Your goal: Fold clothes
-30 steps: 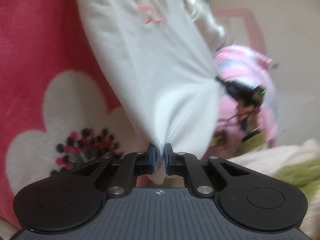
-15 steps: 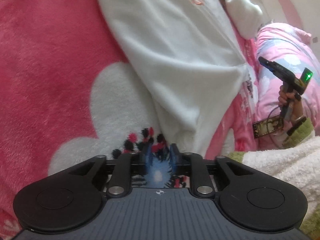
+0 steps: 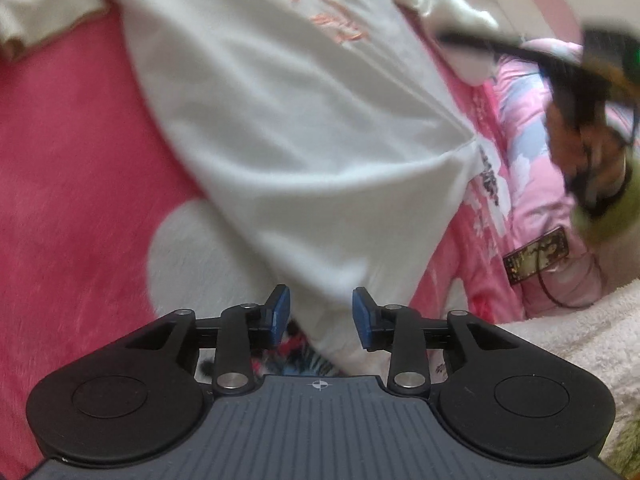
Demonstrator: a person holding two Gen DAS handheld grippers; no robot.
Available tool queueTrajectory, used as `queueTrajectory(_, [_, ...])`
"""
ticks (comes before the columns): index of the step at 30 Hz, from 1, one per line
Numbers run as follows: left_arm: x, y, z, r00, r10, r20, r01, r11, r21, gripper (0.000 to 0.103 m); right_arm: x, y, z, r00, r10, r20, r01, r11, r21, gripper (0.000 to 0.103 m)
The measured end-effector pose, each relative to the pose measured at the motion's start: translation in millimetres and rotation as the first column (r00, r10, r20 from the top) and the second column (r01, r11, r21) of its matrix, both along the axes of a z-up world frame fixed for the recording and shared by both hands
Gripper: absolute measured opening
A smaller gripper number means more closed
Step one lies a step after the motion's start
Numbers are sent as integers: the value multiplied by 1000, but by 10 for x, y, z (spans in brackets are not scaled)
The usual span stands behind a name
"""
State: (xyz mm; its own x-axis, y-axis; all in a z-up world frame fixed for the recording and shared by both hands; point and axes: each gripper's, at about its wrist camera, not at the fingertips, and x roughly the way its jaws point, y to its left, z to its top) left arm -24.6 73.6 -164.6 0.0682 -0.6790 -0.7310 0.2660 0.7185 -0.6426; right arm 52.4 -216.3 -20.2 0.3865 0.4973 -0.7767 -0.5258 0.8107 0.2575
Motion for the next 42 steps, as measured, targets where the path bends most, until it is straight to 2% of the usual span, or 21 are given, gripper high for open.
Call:
queueTrajectory(2, [15,-42,-37,1000,2,8,-2,1000,5,43,200,325,71,999,46,-1,-46,999,2,44])
queueTrajectory(4, [27,-84,-78,1000,4,16,-4,1000,7,43,380,653,124,995,95,1,-95,995,-9,47])
queueTrajectory(8, [24,-155,-119,999,1,41,0,1000,-23,43,636,1319,42,983,175,47,-170,981,-94,51])
queueTrajectory(10, [21,-152,-134,998,-4,55,6,999,-38,43,637,1672,-49,959,271,82,-259,957,-129,51])
queueTrajectory(12, [29,-143,-174,998,-2,61,5,998,-56,43,626,2031,-144,921,371,116,-351,922,-167,51])
queueTrajectory(13, [31,-135,-197,998,3,60,2,998,-69,43,581,2209,-228,887,444,129,-416,888,-197,52])
queueTrajectory(15, [27,-115,-241,998,10,61,-4,996,-93,43,464,2562,-419,791,594,145,-547,794,-267,59])
queueTrajectory(18, [1,-82,-293,997,11,81,-1,992,-124,43,348,2936,-819,667,743,61,-679,639,-361,66])
queueTrajectory(20, [-24,-62,-307,994,6,105,9,991,-136,43,326,3064,-1094,612,790,28,-704,561,-434,68])
queueTrajectory(22, [-47,-55,-306,991,-4,132,23,989,-144,43,411,3065,-1207,627,779,30,-704,582,-407,70])
queueTrajectory(23, [-55,-59,-304,989,-10,145,32,989,-145,43,504,3044,-1168,668,744,35,-680,628,-378,59])
queueTrajectory(25, [-71,-66,-301,985,-22,169,48,988,-148,44,715,2994,-1037,760,648,42,-606,731,-313,14])
queueTrajectory(26, [-75,-70,-303,984,-27,177,55,987,-150,45,821,2969,-971,802,596,42,-564,777,-279,10])
queueTrajectory(28, [-72,-63,-308,983,-34,182,64,985,-162,46,1056,2894,-771,877,478,57,-459,866,-199,10])
queueTrajectory(30, [-65,-49,-312,983,-39,181,71,982,-174,47,1308,2664,-366,930,349,117,-345,937,-50,10])
queueTrajectory(31, [-62,-50,-315,982,-42,182,74,981,-177,47,1433,2542,-158,950,280,141,-287,957,31,10])
queueTrajectory(33, [-57,-48,-318,982,-46,183,80,980,-183,47,1682,2297,259,976,135,169,-167,967,194,10])
queueTrajectory(34, [-56,-41,-319,982,-46,182,80,979,-186,46,1807,2174,468,983,60,175,-107,955,275,10])
queueTrajectory(36, [-53,-28,-322,982,-47,182,82,978,-190,47,2056,1929,885,982,-91,166,11,902,432,10])
queueTrajectory(38, [-53,5,-333,982,-47,182,83,977,-195,47,2167,1736,1160,969,-176,174,64,856,513,10])
queueTrajectory(42, [-54,-20,-341,981,-45,187,83,976,-199,46,2288,1421,1417,952,-281,126,150,780,608,11])
